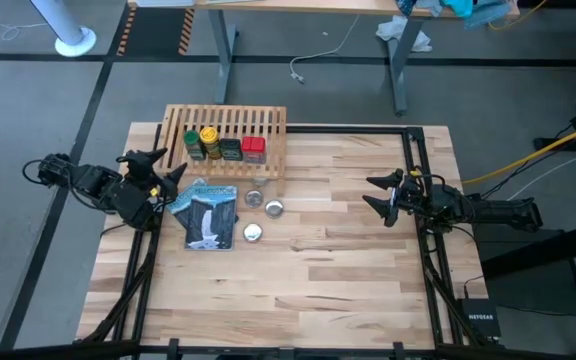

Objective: Shelf spices
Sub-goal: Remove the green seasoning bottle from the shelf

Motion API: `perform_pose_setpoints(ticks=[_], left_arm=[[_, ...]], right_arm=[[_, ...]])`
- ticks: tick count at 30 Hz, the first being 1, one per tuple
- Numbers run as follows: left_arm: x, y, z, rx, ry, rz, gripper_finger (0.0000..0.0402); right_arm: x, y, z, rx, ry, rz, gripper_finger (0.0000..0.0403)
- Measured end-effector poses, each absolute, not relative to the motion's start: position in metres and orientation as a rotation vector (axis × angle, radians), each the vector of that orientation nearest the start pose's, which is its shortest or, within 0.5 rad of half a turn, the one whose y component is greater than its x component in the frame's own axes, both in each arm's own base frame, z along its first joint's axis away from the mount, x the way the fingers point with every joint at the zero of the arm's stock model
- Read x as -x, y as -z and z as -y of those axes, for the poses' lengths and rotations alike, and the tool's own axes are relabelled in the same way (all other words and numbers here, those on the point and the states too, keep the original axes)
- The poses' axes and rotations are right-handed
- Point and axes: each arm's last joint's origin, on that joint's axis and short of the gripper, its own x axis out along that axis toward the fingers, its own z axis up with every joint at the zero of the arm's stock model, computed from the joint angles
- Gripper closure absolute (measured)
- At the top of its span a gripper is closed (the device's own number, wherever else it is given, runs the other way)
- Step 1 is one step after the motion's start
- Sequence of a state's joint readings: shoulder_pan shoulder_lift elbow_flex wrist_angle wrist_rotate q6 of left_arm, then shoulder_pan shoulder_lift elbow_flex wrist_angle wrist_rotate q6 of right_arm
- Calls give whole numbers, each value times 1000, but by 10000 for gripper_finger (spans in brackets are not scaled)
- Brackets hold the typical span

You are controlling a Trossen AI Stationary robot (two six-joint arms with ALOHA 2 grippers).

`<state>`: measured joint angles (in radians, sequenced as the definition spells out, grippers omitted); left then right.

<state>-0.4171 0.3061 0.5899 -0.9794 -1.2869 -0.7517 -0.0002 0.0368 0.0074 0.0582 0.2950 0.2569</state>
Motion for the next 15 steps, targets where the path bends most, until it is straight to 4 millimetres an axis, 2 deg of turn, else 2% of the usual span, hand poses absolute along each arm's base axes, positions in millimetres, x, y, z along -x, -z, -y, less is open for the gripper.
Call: perform_pose_setpoints(ticks=[10,15], left_arm=[[-59,-260,-4,119,-906,-163,2],[-70,-257,1,141,-923,-148,2]], right_arm=[[-98,-169,8,-259,290,66,68],[-98,-169,8,-259,290,66,68]])
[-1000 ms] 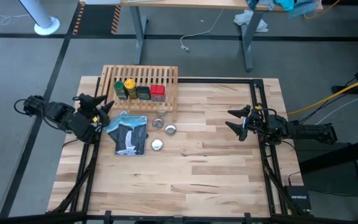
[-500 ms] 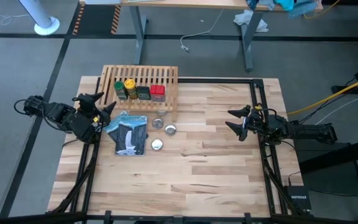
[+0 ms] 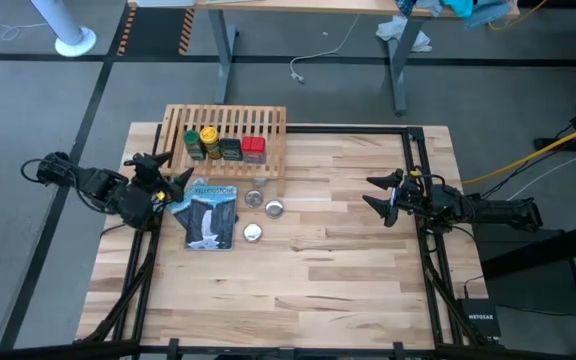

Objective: Shelf spices
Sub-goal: Remove the green seasoning bottle from the shelf

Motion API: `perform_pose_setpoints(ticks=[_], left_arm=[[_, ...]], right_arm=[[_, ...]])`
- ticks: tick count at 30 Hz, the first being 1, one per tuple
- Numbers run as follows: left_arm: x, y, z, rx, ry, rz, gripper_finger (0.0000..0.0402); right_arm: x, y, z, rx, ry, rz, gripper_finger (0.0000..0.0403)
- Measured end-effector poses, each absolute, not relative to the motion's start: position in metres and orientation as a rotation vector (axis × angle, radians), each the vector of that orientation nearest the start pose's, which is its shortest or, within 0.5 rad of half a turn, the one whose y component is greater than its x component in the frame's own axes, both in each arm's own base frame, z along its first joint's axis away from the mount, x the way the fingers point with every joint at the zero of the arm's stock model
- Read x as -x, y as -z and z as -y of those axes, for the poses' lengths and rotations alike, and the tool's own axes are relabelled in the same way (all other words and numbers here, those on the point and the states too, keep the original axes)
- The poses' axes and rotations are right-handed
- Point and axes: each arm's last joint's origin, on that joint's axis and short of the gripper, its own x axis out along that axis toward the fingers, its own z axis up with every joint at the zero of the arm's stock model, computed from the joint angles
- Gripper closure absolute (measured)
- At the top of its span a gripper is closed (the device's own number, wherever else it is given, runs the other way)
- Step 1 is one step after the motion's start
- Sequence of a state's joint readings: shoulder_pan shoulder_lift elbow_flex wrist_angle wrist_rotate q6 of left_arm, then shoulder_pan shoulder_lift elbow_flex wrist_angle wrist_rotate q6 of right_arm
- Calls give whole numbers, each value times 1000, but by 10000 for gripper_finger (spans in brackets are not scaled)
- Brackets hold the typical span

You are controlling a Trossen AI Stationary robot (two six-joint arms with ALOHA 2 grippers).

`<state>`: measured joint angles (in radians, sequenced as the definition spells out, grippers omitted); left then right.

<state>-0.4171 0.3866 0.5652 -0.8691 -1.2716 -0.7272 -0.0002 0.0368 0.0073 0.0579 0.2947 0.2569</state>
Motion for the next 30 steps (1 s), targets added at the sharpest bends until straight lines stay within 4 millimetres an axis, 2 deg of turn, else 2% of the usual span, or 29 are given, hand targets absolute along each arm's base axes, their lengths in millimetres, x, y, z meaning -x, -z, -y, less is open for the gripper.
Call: perform_pose_setpoints(ticks=[3,10,30], left_arm=[[-76,-247,3,94,-980,-143,2],[-79,-223,0,165,-1106,-52,2],[-79,-224,-4,170,-1136,-58,2]], right_arm=[[-98,-169,8,-259,290,66,68],[-98,-169,8,-259,290,66,68],[-98,-169,8,-259,290,66,68]])
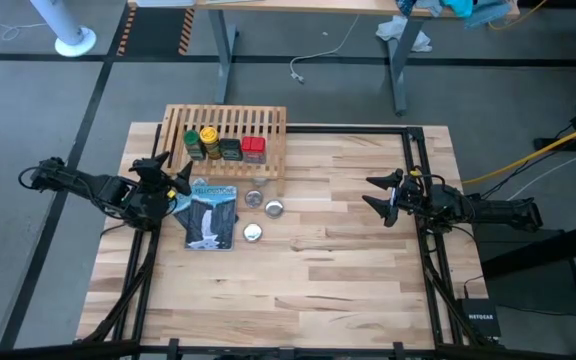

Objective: Shelf spices
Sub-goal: Remove the green seasoning bottle from the shelf

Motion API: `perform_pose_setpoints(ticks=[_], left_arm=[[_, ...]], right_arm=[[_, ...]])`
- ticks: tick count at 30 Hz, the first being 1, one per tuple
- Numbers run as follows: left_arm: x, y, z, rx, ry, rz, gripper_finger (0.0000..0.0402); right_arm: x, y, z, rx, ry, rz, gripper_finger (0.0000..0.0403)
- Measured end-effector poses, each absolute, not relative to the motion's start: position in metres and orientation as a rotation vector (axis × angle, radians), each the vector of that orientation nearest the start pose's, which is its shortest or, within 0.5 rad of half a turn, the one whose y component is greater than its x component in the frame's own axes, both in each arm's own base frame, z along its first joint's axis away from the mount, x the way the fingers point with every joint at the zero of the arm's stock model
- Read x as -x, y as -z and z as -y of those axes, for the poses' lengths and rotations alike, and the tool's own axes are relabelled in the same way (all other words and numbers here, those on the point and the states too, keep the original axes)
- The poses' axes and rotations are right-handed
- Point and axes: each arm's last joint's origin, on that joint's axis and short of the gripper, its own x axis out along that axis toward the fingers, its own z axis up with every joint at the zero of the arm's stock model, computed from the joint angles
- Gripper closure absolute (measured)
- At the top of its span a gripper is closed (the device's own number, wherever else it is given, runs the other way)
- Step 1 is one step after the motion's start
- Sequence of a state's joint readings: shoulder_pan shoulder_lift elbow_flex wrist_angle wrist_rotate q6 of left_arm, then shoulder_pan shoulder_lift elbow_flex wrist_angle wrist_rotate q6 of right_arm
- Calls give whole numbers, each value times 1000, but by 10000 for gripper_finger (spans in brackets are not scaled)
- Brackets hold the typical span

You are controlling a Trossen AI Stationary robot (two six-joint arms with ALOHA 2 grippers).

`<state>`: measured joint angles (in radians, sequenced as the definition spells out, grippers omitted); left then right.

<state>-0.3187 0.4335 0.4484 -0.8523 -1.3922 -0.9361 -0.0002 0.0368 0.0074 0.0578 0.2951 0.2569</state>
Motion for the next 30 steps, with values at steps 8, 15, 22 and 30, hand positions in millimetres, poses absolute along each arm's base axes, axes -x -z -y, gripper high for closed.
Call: perform_pose_setpoints(ticks=[8,15,22,30], left_arm=[[-87,-235,-2,146,-1151,-3,2],[-86,-236,-2,190,-1183,59,2],[-83,-237,-6,71,-1247,13,2],[-67,-242,-17,126,-1255,-20,2]], right_arm=[[-98,-169,8,-259,290,66,68],[-98,-169,8,-259,290,66,68],[-98,-169,8,-259,290,66,68],[-98,-169,8,-259,290,66,68]])
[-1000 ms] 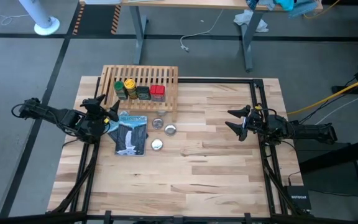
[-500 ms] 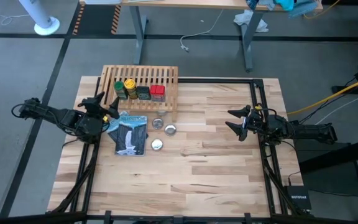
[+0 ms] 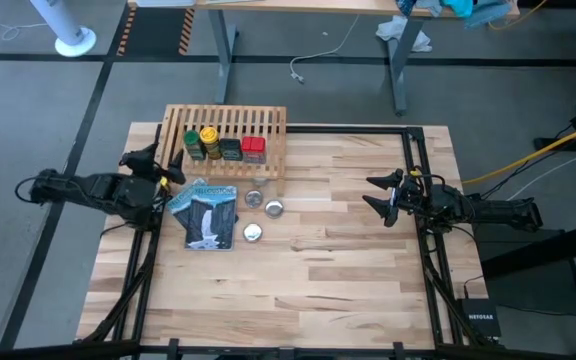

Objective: Shelf spices
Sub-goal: Remove the green seasoning bottle from the shelf

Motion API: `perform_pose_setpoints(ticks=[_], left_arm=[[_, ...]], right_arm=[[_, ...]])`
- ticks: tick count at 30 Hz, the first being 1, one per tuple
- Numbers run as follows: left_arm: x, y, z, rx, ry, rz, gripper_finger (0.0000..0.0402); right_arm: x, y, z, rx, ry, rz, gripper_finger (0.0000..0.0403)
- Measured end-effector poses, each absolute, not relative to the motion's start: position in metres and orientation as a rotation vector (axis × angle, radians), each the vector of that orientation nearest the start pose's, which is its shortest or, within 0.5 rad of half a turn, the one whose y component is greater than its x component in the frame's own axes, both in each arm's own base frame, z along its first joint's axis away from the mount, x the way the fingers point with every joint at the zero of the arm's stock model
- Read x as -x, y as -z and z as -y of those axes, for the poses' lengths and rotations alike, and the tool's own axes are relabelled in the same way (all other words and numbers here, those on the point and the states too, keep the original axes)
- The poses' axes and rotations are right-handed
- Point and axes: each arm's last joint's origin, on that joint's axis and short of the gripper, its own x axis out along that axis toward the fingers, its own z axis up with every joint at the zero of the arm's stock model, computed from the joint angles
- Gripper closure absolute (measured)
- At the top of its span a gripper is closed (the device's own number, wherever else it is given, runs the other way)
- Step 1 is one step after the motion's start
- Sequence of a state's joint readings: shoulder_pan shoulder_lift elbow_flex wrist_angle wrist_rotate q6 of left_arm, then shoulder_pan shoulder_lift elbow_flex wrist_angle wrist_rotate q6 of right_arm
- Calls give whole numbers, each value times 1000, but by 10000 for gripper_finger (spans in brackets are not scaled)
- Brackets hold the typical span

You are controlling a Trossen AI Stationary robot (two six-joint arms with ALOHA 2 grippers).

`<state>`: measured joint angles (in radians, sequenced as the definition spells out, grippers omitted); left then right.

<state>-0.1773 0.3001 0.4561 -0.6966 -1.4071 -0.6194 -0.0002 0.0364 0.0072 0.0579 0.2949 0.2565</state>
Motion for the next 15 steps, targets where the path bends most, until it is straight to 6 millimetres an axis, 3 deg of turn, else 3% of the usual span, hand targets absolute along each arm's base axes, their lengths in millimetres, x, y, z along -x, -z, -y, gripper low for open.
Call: perform_pose_setpoints(ticks=[6,15], left_arm=[[-57,-244,-21,124,-1186,-70,2],[-39,-254,-24,148,-1089,-4,2]], right_arm=[[-98,-169,8,-259,290,66,68],[-98,-169,8,-259,290,66,68]])
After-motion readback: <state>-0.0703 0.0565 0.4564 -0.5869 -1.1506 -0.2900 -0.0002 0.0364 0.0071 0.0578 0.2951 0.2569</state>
